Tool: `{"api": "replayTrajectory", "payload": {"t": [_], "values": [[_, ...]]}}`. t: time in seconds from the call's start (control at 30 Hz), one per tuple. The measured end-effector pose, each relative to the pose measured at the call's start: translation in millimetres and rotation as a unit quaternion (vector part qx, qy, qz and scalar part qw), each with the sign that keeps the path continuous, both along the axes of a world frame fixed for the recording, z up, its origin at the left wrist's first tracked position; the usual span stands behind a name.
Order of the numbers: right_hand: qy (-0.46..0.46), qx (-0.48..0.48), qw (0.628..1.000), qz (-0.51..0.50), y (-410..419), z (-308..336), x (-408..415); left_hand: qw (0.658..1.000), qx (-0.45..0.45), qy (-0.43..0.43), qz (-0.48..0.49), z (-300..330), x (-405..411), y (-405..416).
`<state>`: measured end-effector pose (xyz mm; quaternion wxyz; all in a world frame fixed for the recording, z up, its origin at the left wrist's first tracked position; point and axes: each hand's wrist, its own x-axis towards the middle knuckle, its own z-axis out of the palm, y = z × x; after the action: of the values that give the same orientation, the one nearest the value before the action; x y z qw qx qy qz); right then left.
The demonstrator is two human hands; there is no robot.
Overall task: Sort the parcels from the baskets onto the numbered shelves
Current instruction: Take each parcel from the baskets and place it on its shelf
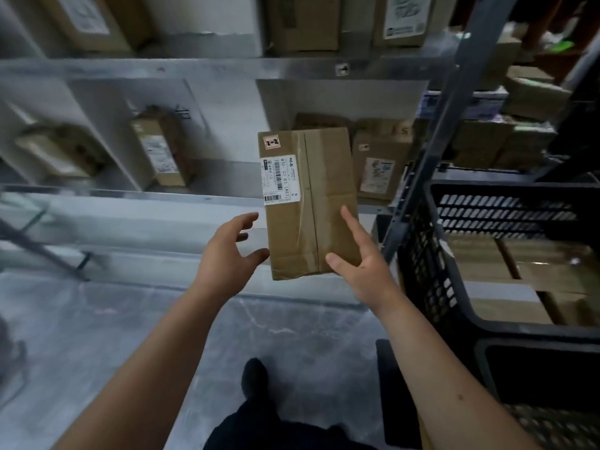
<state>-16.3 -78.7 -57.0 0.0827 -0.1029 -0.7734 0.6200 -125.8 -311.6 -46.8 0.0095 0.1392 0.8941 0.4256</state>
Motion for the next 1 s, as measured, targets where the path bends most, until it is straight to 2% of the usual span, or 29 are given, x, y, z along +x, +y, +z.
{"api": "replayTrajectory", "payload": {"t": [0.2,0.47,0.73,1.0], "values": [[-0.005,-0.005,0.999,0.034,-34,-3,-18,0.999,0.0,-0.014,0.046,-5,2,-38],[-0.021,0.016,0.999,0.029,-81,-2,-60,0.998,0.012,-0.032,0.049,-13,-39,-82],[-0.02,0.008,1.0,-0.015,-149,-2,-114,0.999,0.013,-0.043,0.016,-17,-111,-141],[0.025,-0.01,0.998,-0.061,-212,14,-165,0.999,0.03,0.001,-0.028,8,-179,-193]]}}
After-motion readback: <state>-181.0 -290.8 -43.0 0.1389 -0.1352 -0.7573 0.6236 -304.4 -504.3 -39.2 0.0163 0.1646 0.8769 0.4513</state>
